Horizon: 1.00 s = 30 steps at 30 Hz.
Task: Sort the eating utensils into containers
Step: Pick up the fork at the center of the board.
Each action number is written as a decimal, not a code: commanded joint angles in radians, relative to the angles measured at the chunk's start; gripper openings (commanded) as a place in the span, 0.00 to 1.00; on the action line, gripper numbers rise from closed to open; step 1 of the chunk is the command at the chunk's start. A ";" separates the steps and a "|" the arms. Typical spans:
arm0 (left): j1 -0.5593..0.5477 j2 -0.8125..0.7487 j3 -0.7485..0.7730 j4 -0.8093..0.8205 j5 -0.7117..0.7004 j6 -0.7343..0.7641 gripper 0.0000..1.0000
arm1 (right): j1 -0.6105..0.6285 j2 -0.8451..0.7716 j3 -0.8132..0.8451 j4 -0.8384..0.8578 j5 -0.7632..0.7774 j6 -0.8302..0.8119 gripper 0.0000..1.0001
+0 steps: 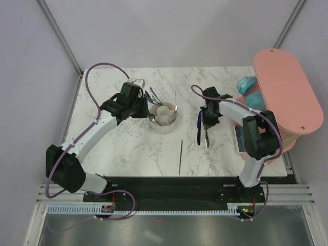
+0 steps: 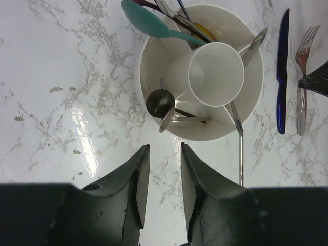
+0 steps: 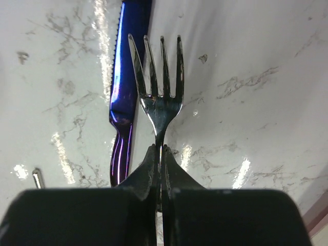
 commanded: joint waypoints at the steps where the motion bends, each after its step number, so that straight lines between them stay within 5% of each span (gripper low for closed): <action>1: 0.003 -0.013 -0.005 0.028 -0.004 -0.024 0.38 | 0.002 -0.122 -0.033 0.119 -0.027 -0.012 0.00; 15: 0.005 -0.019 -0.022 0.028 -0.013 -0.024 0.38 | 0.017 -0.197 -0.034 0.190 -0.113 0.009 0.00; 30: 0.006 -0.010 -0.034 0.028 -0.010 -0.024 0.37 | 0.095 -0.222 0.156 0.349 -0.219 0.009 0.00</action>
